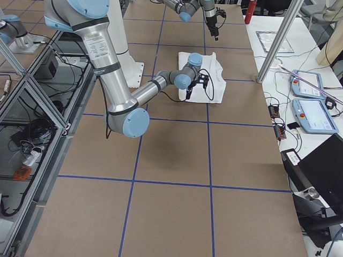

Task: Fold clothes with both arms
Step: 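Open both grippers and move the right gripper to the folded shirt's side edge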

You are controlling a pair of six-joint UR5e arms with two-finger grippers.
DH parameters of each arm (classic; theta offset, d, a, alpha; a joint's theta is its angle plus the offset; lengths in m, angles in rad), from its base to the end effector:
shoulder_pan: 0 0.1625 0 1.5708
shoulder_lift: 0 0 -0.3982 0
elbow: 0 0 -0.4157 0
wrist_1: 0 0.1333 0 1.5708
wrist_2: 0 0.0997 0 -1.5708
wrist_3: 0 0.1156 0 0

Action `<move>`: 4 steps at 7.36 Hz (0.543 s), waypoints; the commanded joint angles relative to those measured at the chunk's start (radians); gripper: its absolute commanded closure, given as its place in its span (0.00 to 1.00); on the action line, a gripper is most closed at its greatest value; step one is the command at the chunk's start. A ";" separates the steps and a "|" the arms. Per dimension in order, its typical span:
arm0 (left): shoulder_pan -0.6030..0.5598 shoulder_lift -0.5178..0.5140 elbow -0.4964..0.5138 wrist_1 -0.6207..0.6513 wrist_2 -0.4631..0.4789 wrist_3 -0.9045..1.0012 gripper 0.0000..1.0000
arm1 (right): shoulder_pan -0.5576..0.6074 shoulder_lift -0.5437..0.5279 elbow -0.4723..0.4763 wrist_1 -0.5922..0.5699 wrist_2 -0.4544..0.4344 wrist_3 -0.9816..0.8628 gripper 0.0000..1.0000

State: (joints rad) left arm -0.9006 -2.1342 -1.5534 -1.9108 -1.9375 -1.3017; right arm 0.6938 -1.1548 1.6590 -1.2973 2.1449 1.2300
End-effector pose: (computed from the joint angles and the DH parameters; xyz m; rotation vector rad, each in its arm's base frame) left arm 0.3719 -0.6171 0.2743 0.1995 0.9256 -0.4217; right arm -0.4654 -0.4788 0.3251 -0.0994 -0.9245 0.1041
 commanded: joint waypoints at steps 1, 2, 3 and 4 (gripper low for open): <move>0.008 0.000 -0.016 0.013 0.014 -0.008 0.01 | -0.048 -0.014 0.005 -0.007 -0.046 0.012 0.00; 0.009 0.000 -0.016 0.013 0.012 -0.008 0.01 | -0.059 -0.017 0.004 -0.005 -0.049 0.013 0.00; 0.012 0.003 -0.016 0.013 0.018 -0.008 0.01 | -0.060 -0.016 0.005 -0.007 -0.045 0.019 0.00; 0.012 0.002 -0.017 0.016 0.029 -0.008 0.01 | -0.072 -0.017 0.002 -0.005 -0.049 0.022 0.00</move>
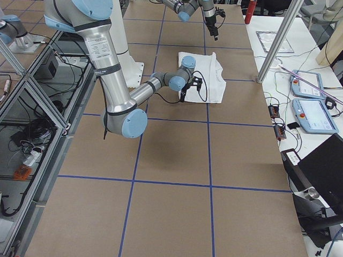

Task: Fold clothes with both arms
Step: 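Grasp the folded shirt's edge with the right gripper and drag it toward the robot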

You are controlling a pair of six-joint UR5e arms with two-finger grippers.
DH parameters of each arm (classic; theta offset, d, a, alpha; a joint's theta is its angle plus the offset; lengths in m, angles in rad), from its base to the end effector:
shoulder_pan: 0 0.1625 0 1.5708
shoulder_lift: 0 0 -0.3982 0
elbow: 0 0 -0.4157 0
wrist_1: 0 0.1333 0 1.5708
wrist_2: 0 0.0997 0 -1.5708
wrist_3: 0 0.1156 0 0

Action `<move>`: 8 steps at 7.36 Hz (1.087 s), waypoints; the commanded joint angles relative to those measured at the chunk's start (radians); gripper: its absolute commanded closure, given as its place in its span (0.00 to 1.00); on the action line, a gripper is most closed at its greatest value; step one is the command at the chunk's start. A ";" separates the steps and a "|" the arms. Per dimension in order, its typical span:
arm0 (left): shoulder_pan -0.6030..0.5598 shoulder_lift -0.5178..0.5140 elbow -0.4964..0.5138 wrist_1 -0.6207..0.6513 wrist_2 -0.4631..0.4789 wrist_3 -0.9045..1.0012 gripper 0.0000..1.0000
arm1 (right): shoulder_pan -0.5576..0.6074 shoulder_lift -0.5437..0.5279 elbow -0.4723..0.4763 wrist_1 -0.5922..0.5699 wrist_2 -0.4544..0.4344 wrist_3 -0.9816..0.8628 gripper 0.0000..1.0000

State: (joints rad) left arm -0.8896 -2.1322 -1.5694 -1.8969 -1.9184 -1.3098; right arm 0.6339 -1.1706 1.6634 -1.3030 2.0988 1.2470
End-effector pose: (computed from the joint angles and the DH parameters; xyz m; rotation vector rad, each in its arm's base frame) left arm 0.3750 -0.6118 0.2703 0.2064 0.9190 -0.4280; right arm -0.4893 -0.4528 0.3362 -0.1033 -0.8890 0.0884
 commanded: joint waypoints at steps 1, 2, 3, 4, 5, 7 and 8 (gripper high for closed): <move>0.001 0.000 -0.001 0.013 0.010 0.000 0.01 | -0.013 -0.003 0.001 -0.001 -0.002 0.005 0.06; 0.003 -0.005 -0.004 0.030 0.018 0.000 0.01 | -0.014 -0.004 0.001 0.001 0.000 0.006 0.38; 0.003 -0.005 -0.004 0.032 0.019 0.000 0.01 | -0.016 -0.004 0.001 0.001 -0.002 0.005 0.67; 0.003 -0.005 -0.004 0.032 0.022 0.000 0.01 | -0.016 -0.004 0.002 0.002 -0.003 0.006 1.00; 0.003 -0.006 -0.004 0.032 0.022 0.000 0.01 | -0.016 -0.004 0.001 0.001 0.004 0.006 1.00; 0.003 -0.006 -0.007 0.033 0.022 -0.002 0.01 | -0.010 -0.033 0.030 0.001 0.004 0.005 1.00; 0.003 -0.008 -0.011 0.033 0.022 -0.003 0.01 | -0.010 -0.094 0.101 0.001 0.009 0.003 1.00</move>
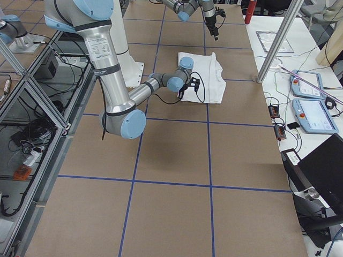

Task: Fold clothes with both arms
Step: 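Grasp the folded shirt's edge with the right gripper and drag it toward the robot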

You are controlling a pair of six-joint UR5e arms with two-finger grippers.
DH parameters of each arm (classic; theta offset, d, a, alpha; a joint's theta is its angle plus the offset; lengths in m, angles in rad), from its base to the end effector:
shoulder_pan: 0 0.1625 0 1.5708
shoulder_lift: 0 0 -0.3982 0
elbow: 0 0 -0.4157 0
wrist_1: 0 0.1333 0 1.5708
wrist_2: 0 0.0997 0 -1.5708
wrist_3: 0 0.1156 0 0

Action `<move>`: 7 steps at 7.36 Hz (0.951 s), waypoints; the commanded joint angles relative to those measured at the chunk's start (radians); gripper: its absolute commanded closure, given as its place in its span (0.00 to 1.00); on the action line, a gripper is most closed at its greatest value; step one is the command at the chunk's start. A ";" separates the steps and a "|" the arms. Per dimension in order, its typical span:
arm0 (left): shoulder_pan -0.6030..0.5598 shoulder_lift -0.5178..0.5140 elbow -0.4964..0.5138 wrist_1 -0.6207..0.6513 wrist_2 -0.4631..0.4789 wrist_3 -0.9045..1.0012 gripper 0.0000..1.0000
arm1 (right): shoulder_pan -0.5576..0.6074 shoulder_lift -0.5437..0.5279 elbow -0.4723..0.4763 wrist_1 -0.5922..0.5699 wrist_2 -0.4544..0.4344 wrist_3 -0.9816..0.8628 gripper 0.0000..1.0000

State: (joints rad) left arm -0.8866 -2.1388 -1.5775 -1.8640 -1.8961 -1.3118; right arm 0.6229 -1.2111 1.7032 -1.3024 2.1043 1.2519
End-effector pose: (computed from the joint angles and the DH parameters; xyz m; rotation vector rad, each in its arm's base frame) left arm 0.3748 -0.6120 0.2669 0.2119 0.8950 -0.4421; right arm -0.4823 -0.4382 0.3422 -0.1153 -0.8900 0.0805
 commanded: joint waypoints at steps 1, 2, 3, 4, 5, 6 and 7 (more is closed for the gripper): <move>0.000 0.002 -0.013 0.002 0.000 -0.006 0.01 | 0.009 -0.111 0.113 -0.002 0.006 -0.011 1.00; 0.002 0.002 -0.021 0.015 0.000 -0.007 0.01 | 0.014 -0.180 0.172 -0.002 0.012 -0.017 1.00; 0.015 0.003 -0.042 0.038 0.000 -0.017 0.01 | 0.014 -0.268 0.255 0.000 0.013 -0.019 1.00; 0.024 0.005 -0.059 0.051 0.002 -0.024 0.01 | 0.011 -0.362 0.338 0.000 0.013 -0.017 1.00; 0.038 0.005 -0.061 0.051 0.017 -0.041 0.01 | -0.038 -0.436 0.398 0.002 0.019 -0.017 1.00; 0.066 0.008 -0.064 0.051 0.052 -0.059 0.01 | -0.117 -0.458 0.429 0.002 0.037 -0.006 1.00; 0.083 0.008 -0.065 0.051 0.060 -0.061 0.01 | -0.190 -0.456 0.434 0.002 0.086 -0.003 1.00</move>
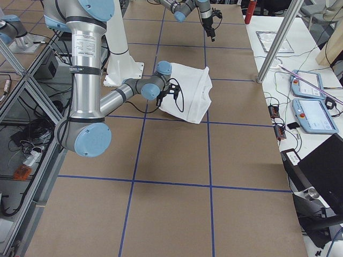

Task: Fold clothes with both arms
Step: 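Rotate the folded shirt with the right gripper while the left gripper reaches its far corner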

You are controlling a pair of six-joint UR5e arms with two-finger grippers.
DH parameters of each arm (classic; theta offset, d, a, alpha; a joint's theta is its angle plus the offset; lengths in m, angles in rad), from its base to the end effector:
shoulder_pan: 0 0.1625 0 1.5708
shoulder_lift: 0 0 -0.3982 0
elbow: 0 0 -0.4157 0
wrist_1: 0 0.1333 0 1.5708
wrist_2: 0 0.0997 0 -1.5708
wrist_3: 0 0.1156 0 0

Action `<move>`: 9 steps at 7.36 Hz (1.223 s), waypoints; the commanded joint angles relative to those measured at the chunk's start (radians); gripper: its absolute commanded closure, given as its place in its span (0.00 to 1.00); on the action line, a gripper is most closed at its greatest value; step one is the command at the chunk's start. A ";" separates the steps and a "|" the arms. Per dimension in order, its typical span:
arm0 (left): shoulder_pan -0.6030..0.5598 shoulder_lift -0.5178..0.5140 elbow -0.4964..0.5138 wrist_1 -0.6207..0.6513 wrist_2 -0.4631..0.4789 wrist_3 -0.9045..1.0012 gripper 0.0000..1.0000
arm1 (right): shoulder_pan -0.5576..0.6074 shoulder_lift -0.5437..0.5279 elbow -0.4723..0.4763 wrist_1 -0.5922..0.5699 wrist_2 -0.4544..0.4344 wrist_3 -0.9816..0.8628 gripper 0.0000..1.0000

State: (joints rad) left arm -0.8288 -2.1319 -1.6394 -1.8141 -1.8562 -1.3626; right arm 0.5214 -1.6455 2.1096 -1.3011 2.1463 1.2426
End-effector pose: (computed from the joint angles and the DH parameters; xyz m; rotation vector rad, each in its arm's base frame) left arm 0.3967 -0.5818 0.2497 0.1994 0.8930 -0.4527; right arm -0.3820 -0.3006 0.3788 -0.2061 -0.8743 -0.0310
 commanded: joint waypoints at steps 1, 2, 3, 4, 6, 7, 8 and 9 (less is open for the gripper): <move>0.030 0.001 -0.004 0.001 0.022 -0.010 0.01 | -0.175 -0.023 0.044 0.000 0.059 0.009 1.00; 0.030 0.001 -0.004 0.001 0.026 -0.010 0.01 | -0.260 -0.023 0.065 0.002 0.061 0.036 1.00; 0.031 0.001 -0.004 0.001 0.034 -0.010 0.01 | -0.349 -0.014 0.096 0.005 0.060 0.122 1.00; 0.031 0.001 -0.004 0.001 0.034 -0.009 0.01 | -0.395 -0.005 0.102 0.009 0.061 0.170 1.00; 0.040 0.001 -0.005 -0.001 0.028 0.000 0.01 | -0.396 0.053 0.092 0.009 0.064 0.179 0.00; 0.068 0.001 -0.013 0.001 0.028 0.003 0.01 | -0.358 0.068 0.093 0.011 0.064 0.179 0.00; 0.106 0.001 -0.037 0.002 0.023 0.002 0.01 | -0.295 0.108 0.089 0.013 0.058 0.179 0.00; 0.155 0.001 -0.081 0.030 -0.021 -0.013 0.01 | -0.171 0.145 0.086 0.014 0.058 0.169 0.00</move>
State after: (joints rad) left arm -0.7283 -2.1307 -1.6773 -1.8057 -1.8418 -1.3641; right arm 0.2297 -1.5455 2.1990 -1.2890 2.2065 1.4189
